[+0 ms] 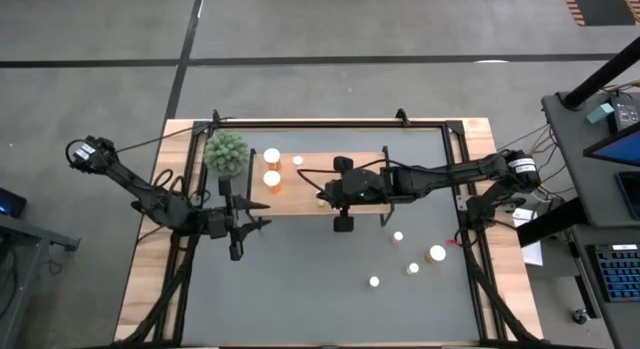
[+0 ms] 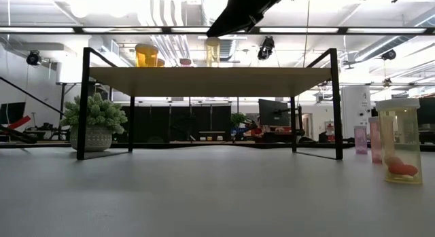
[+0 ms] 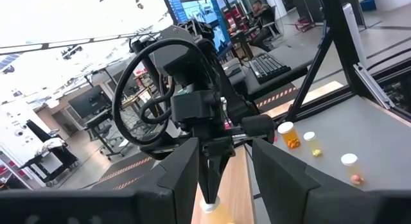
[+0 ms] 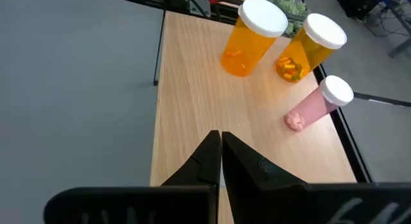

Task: Pick and place medicine bottles onto shelf by color
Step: Put the top yellow pill bottle on the shelf, then adjust the purple pill bottle on the shelf

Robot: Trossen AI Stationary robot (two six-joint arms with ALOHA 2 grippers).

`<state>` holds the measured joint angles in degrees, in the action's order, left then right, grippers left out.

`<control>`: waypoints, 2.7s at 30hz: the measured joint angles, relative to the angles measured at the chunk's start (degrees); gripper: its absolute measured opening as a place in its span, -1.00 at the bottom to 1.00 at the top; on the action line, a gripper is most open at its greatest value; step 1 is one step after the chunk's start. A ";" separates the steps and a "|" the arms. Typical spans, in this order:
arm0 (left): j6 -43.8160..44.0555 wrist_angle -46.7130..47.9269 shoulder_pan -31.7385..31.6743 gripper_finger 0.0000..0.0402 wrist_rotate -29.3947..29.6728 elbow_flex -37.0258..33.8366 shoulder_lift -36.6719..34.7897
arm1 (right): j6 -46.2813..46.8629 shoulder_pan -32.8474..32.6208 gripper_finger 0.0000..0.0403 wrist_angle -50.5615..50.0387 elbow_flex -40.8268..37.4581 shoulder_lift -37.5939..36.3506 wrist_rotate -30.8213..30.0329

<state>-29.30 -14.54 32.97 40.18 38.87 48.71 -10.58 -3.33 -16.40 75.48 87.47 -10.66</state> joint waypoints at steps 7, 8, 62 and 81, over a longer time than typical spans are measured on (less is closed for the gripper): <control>0.37 -0.46 0.02 -0.36 -0.02 0.00 0.41 | -1.38 -0.04 -0.96 0.12 1.05 -0.77 0.04; 0.43 -0.63 0.02 -0.36 -0.02 -0.01 0.58 | -1.86 -0.04 -0.96 0.17 1.48 -0.83 0.05; 22.39 60.25 -45.04 0.15 -26.23 40.39 36.30 | 9.41 -22.93 -0.96 -3.44 -20.89 -25.76 -5.91; 22.86 60.43 -45.23 -0.42 -26.24 40.37 37.35 | 9.97 -22.93 -0.96 -1.29 -22.99 -27.42 -5.92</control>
<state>-6.44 45.89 -12.26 13.94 79.24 86.06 -0.60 -26.26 -17.69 52.49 60.05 -16.58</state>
